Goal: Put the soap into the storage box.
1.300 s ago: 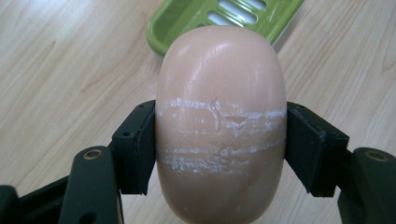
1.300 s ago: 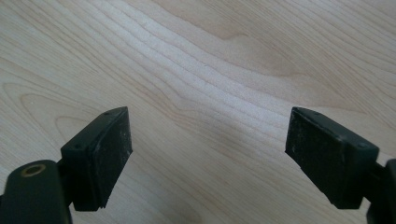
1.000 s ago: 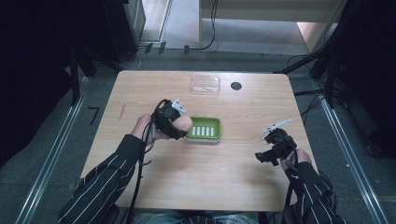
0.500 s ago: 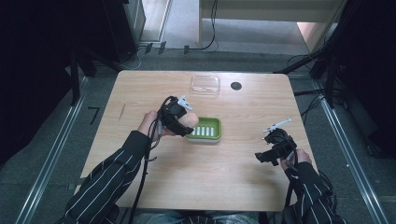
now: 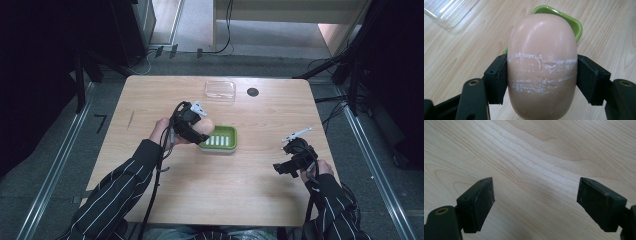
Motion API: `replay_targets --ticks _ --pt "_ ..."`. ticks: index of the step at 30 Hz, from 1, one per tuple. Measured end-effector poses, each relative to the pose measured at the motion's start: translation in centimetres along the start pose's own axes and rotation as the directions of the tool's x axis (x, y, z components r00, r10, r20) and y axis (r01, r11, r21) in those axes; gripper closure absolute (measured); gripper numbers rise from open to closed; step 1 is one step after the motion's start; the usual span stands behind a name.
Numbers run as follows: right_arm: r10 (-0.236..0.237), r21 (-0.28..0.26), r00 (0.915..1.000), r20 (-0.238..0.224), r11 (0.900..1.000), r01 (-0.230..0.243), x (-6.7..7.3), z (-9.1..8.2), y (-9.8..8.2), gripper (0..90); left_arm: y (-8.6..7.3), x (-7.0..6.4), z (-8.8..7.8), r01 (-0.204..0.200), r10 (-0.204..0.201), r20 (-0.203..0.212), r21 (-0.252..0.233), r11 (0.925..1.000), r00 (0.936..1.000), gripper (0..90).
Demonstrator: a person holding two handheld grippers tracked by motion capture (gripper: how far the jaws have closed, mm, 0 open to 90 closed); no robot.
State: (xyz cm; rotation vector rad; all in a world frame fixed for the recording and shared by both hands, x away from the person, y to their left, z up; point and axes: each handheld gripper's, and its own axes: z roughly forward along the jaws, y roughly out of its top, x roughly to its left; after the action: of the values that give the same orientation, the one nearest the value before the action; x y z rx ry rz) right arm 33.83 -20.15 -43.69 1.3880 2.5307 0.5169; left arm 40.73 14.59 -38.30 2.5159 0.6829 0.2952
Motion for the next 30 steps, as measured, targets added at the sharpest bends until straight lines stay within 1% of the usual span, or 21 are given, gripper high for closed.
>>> replay_targets --ticks 3,5,17,22,24,30 --pt "0.003 0.002 1.0 0.0 1.0 -0.003 0.0 0.0 0.0 15.4 0.2 0.0 0.3 -0.008 0.008 0.001 0.006 1.0 1.0 33.7" --pt "0.0 0.002 1.0 -0.001 1.0 0.0 0.1 0.0 0.1 15.4 0.6 -0.1 0.9 -0.019 0.019 0.002 0.011 0.9998 0.9998 33.7" --pt "0.006 0.001 1.0 0.001 1.0 -0.006 0.0 0.0 -0.1 15.4 1.3 -0.3 2.2 -0.035 0.035 0.01 0.017 0.9992 0.9993 33.7" --pt "0.0 -0.005 1.0 -0.004 1.0 0.0 0.0 0.0 0.0 15.4 1.5 -0.4 2.9 -0.045 0.045 0.008 0.018 0.9988 0.999 33.7" --pt "0.0 0.001 1.0 -0.003 1.0 0.0 0.0 0.0 0.0 15.4 1.6 -0.3 3.1 -0.049 0.049 0.01 0.021 0.9986 0.9988 33.7" --pt "-0.001 0.001 1.0 -0.004 1.0 0.001 0.0 0.0 0.0 15.4 1.5 -0.2 3.2 -0.043 0.043 0.011 0.012 0.999 0.999 33.7"
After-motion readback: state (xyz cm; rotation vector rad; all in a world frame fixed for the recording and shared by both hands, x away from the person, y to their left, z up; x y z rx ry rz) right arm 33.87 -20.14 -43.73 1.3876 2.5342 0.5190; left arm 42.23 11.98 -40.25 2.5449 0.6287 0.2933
